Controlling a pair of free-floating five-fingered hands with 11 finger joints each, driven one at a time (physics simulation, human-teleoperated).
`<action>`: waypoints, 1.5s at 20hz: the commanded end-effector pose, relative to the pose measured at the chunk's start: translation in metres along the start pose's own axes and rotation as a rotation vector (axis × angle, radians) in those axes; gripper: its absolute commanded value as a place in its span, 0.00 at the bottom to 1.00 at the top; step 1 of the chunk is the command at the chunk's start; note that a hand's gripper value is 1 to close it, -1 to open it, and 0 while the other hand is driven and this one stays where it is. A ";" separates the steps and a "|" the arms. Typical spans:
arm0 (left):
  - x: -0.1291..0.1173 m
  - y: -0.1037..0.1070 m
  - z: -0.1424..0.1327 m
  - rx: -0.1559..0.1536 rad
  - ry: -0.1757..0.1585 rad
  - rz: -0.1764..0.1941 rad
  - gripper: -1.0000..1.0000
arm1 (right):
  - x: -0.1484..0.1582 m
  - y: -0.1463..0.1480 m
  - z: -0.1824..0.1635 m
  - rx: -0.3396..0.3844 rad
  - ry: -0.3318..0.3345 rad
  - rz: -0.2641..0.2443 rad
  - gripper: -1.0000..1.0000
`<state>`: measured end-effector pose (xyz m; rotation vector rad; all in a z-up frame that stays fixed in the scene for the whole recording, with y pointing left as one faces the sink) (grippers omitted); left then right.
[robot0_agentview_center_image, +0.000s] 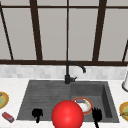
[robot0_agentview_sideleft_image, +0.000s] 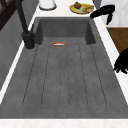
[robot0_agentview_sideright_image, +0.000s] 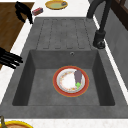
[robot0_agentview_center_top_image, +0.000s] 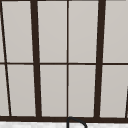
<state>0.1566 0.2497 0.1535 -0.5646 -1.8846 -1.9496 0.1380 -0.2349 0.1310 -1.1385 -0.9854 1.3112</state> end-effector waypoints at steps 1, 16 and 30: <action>0.000 0.000 0.000 0.000 0.000 0.000 0.50 | 0.000 0.000 0.000 0.000 -0.002 0.000 0.00; -0.026 0.001 0.061 -0.029 0.009 0.037 0.00 | 0.004 -0.001 0.000 -0.021 -0.007 -0.009 0.50; -0.090 -0.003 0.151 -0.027 -0.030 0.066 0.00 | 0.004 -0.001 0.000 -0.024 -0.006 -0.012 0.50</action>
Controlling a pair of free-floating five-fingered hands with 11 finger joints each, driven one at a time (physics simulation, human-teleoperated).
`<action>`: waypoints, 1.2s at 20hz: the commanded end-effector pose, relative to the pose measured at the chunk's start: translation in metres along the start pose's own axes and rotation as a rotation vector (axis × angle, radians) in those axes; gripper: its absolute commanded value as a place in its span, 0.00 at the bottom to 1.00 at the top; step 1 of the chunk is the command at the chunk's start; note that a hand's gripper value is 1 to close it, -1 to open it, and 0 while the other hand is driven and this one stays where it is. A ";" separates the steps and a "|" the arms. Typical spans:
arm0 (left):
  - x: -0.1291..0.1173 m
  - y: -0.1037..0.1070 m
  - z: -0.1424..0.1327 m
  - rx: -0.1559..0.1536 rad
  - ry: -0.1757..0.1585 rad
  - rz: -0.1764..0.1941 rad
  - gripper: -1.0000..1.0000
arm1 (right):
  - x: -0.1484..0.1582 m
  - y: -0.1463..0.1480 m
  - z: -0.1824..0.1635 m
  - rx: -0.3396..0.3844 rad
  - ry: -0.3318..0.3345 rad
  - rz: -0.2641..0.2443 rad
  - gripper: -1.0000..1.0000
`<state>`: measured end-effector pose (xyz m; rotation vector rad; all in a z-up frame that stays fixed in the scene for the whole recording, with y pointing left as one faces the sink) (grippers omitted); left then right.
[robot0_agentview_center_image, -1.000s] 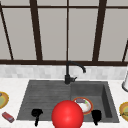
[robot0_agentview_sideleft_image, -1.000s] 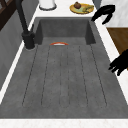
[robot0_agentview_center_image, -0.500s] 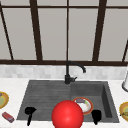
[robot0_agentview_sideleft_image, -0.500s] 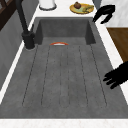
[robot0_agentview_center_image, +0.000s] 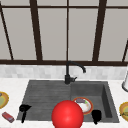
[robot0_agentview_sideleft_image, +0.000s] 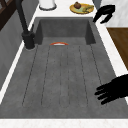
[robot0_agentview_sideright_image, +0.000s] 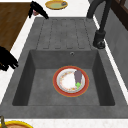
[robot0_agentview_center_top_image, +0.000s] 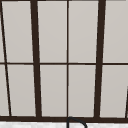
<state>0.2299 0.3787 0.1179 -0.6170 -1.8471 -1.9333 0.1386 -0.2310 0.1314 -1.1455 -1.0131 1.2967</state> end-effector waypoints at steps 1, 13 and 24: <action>-0.009 -0.010 0.031 -0.006 -0.008 0.009 0.00 | 0.000 0.000 0.000 0.000 0.000 0.000 0.50; -0.014 -0.028 0.111 0.123 -0.016 0.000 0.00 | 0.000 0.000 0.000 0.000 0.000 -0.001 0.50; 0.024 0.008 0.158 0.263 -0.073 0.112 0.00 | 0.000 0.000 0.000 -0.001 0.000 -0.001 0.50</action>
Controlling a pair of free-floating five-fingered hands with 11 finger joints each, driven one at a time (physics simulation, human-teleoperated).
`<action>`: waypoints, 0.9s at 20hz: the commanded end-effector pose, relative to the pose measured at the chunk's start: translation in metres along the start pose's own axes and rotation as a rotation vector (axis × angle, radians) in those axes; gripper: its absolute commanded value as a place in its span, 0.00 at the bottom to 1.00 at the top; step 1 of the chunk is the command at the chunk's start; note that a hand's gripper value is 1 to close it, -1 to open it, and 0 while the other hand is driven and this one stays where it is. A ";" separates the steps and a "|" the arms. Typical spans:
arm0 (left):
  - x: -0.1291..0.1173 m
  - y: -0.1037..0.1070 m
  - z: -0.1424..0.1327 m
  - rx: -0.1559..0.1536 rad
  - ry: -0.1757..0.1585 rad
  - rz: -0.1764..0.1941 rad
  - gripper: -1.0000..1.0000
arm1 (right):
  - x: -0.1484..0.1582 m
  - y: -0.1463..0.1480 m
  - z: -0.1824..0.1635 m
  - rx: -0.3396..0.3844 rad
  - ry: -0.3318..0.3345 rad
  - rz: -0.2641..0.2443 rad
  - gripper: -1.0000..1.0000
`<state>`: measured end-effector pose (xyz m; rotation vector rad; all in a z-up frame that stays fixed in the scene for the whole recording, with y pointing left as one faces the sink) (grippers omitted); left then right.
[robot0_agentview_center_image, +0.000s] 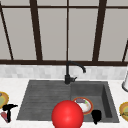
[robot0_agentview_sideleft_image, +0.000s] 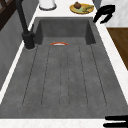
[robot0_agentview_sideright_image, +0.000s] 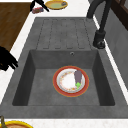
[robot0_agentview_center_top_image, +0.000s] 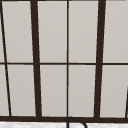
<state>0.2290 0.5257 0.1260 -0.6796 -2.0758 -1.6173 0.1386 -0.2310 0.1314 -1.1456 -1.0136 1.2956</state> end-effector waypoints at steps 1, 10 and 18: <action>0.025 0.012 0.007 -0.002 0.030 0.055 0.00 | 0.000 0.000 0.000 0.000 0.000 0.000 0.50; 0.076 0.031 0.006 0.005 0.021 0.095 0.00 | 0.000 0.000 0.000 0.000 0.000 0.000 0.50; 0.065 0.040 0.017 0.015 0.034 0.103 0.00 | 0.000 0.000 0.000 0.000 0.000 0.000 0.50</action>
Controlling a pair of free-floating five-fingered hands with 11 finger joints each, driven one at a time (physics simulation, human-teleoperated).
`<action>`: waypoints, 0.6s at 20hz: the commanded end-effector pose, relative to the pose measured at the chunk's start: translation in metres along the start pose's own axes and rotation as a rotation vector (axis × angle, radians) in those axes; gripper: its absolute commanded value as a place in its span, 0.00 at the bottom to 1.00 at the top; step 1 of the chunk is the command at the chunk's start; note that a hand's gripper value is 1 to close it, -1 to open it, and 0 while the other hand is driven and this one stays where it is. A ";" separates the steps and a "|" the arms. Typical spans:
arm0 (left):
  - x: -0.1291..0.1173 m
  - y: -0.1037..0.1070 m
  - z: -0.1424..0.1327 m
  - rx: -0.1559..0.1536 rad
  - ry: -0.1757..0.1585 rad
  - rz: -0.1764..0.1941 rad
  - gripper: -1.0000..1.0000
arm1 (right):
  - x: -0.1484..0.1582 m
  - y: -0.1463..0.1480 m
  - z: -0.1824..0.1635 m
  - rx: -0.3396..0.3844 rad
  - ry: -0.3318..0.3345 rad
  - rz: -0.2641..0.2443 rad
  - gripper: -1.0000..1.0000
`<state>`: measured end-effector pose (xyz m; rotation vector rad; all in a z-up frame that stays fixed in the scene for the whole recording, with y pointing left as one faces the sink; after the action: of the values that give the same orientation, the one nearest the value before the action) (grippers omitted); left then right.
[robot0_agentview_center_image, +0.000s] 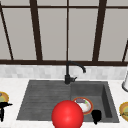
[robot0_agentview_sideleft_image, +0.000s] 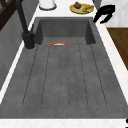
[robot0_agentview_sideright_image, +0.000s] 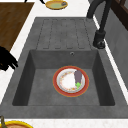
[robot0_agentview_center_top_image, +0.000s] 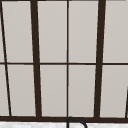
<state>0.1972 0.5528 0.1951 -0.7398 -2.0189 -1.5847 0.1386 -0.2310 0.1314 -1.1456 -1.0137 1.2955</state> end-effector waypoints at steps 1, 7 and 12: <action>-0.005 0.001 0.010 0.017 0.020 0.022 0.00 | 0.000 0.000 0.000 0.000 0.000 0.000 0.50; 0.004 0.006 0.022 0.042 0.027 -0.031 0.00 | 0.000 0.000 0.000 0.000 0.000 0.000 0.50; 0.011 0.016 0.022 0.069 0.088 -0.027 0.00 | 0.000 0.000 0.000 0.000 0.000 0.000 0.50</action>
<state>0.1984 0.5776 0.2012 -0.7329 -2.0142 -1.5890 0.1386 -0.2310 0.1314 -1.1456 -1.0137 1.2955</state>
